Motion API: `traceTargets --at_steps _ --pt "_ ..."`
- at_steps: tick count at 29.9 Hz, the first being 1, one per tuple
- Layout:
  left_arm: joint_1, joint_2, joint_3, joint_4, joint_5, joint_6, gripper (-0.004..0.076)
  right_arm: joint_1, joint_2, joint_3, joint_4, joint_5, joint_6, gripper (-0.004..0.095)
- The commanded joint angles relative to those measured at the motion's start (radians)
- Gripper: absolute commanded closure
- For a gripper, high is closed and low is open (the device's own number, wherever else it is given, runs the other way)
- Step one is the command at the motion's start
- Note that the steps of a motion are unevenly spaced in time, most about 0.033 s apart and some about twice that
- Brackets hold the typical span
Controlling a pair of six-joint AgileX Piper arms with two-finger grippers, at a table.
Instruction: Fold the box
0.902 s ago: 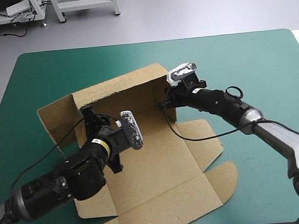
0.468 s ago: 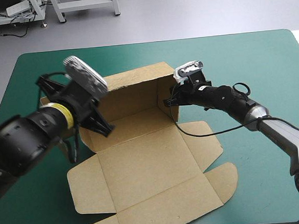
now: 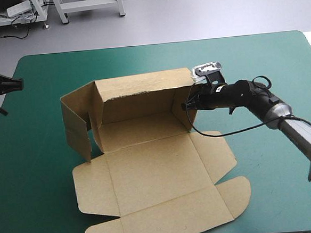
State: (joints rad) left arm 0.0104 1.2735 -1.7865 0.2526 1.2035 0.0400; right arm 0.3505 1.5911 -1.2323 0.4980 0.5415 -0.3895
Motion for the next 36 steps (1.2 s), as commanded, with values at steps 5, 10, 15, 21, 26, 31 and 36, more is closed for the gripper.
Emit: traceTargets --at_steps 5,10,15,21,26,31,36 --pt "0.226 0.196 0.025 -0.269 -0.116 0.069 0.0724 -0.023 -0.152 -0.135 -0.171 0.274 0.141 0.0918" --pt "0.238 0.332 0.029 -0.333 -0.123 0.105 0.0724 -0.03 -0.207 -0.257 -0.177 0.461 0.173 0.0918" --pt "0.238 0.41 0.029 -0.367 -0.117 0.129 0.0724 -0.03 -0.187 -0.443 -0.222 0.68 0.221 0.0918" --pt "0.238 0.433 0.029 -0.392 -0.128 0.143 0.0724 -0.03 -0.08 -0.502 -0.25 0.709 0.245 0.0918" --pt "0.238 0.435 0.029 -0.398 -0.131 0.143 0.0724 -0.03 0.054 -0.502 -0.204 0.707 0.218 0.0918" --pt "0.238 0.435 0.029 -0.422 -0.125 0.148 0.0724 -0.03 0.118 -0.502 -0.2 0.599 0.177 0.0918" --pt "0.238 0.435 0.029 -0.438 -0.123 0.162 0.0724 -0.03 0.124 -0.502 -0.204 0.483 0.114 0.0887"
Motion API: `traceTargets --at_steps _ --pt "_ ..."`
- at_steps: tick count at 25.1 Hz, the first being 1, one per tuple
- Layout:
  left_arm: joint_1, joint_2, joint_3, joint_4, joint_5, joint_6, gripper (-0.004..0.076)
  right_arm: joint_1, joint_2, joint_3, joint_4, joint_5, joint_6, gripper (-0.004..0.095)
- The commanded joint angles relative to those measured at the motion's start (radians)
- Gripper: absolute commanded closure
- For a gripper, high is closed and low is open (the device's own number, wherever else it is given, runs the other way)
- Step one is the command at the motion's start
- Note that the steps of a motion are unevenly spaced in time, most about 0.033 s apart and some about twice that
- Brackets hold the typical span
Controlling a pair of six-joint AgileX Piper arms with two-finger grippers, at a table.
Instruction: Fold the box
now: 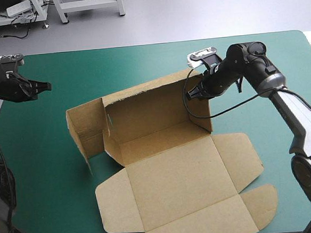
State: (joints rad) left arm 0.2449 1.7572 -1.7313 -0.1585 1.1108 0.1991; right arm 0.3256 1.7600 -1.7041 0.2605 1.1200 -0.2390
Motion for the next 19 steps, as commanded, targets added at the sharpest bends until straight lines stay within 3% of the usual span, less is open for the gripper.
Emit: traceTargets --at_steps 1,12,15,19 --pt "0.003 -0.049 -0.026 -0.027 -0.03 0.003 0.0724 -0.005 -0.045 -0.03 0.029 -0.112 -0.038 0.0858" --pt "0.003 -0.049 -0.026 -0.045 -0.009 0.01 0.0724 -0.005 0.013 -0.03 0.029 -0.145 -0.053 0.0401" --pt "0.003 -0.049 -0.026 -0.069 -0.004 0.028 0.0724 -0.005 0.012 -0.05 0.029 -0.242 -0.079 0.0386" --pt "0.003 -0.049 -0.026 -0.075 0.002 0.041 0.0724 -0.005 0.007 -0.076 0.029 -0.253 -0.1 0.0388"
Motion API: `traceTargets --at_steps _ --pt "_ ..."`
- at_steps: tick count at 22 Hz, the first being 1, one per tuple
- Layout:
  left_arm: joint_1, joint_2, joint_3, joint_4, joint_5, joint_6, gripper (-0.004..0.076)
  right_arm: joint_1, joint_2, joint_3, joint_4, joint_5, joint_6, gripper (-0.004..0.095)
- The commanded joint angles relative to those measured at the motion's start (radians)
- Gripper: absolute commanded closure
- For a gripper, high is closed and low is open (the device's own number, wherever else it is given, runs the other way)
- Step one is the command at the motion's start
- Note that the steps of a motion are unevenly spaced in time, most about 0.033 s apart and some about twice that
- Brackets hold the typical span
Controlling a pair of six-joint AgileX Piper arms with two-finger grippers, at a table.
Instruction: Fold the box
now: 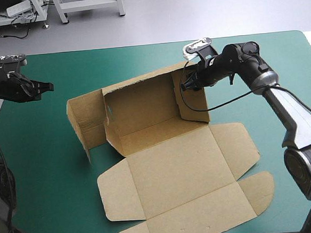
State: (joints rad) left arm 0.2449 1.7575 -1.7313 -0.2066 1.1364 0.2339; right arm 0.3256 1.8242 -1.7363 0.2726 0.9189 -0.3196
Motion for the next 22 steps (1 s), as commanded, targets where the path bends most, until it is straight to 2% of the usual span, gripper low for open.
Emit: traceTargets --at_steps 1,5,8,10,11,17,21,22 --pt "0.003 -0.049 -0.026 -0.027 -0.024 0.006 0.0724 -0.005 -0.064 -0.044 0.017 -0.049 -0.02 0.0387" --pt "0.003 -0.049 -0.026 -0.024 -0.03 0.004 0.0724 -0.005 -0.143 -0.044 -0.021 0.008 -0.002 0.0389" --pt "0.003 -0.049 -0.026 -0.024 -0.041 0.004 0.0724 -0.005 -0.228 -0.042 -0.088 0.108 0.029 0.0403" --pt "0.003 -0.049 -0.026 -0.022 -0.044 0.004 0.0724 -0.005 -0.271 -0.029 -0.06 0.181 0.032 0.0405" --pt "0.003 -0.049 -0.026 -0.022 -0.044 0.004 0.0724 -0.005 -0.302 0.011 -0.036 0.164 0.032 0.0405" --pt "0.003 -0.049 -0.026 -0.022 -0.05 0.004 0.0724 -0.005 -0.504 0.44 -0.006 -0.229 0.007 0.0405" --pt "0.003 -0.049 -0.026 -0.022 -0.058 0.004 0.0724 -0.005 -0.577 0.687 0.099 -0.576 -0.098 0.0408" --pt "0.003 -0.049 -0.026 -0.022 -0.059 0.004 0.0724 -0.005 -0.579 0.723 0.131 -0.635 -0.139 0.0408"
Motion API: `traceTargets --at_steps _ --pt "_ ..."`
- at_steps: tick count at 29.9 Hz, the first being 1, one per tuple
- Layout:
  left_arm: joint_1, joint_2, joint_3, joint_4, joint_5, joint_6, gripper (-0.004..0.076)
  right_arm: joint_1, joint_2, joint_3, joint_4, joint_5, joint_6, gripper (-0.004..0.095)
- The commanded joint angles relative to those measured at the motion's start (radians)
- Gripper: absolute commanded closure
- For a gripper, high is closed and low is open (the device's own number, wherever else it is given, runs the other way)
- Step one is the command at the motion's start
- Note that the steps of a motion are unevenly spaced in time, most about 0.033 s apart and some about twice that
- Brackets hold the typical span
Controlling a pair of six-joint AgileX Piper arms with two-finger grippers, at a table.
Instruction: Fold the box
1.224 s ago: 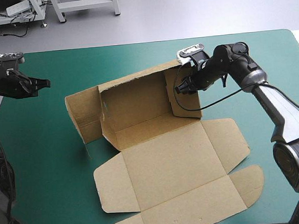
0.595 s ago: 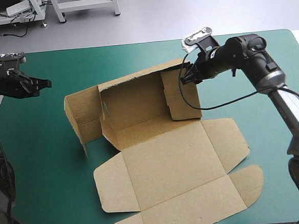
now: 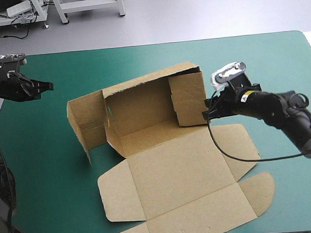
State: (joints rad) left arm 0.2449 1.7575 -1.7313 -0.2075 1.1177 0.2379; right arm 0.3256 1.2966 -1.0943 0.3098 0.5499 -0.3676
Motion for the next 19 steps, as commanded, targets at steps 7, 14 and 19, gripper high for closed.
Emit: traceTargets --at_steps 7,14,19 --pt "0.003 -0.049 -0.026 -0.019 -0.04 0.0 0.0726 0.008 0.022 0.154 0.374 -0.409 -0.387 0.0407" --pt "0.003 -0.049 -0.026 -0.019 -0.04 0.0 0.0727 0.027 0.103 0.122 0.575 -0.405 -0.585 0.0395" --pt "0.003 -0.049 -0.026 -0.017 -0.04 0.0 0.0727 0.057 0.177 0.051 0.635 -0.44 -0.686 0.04"
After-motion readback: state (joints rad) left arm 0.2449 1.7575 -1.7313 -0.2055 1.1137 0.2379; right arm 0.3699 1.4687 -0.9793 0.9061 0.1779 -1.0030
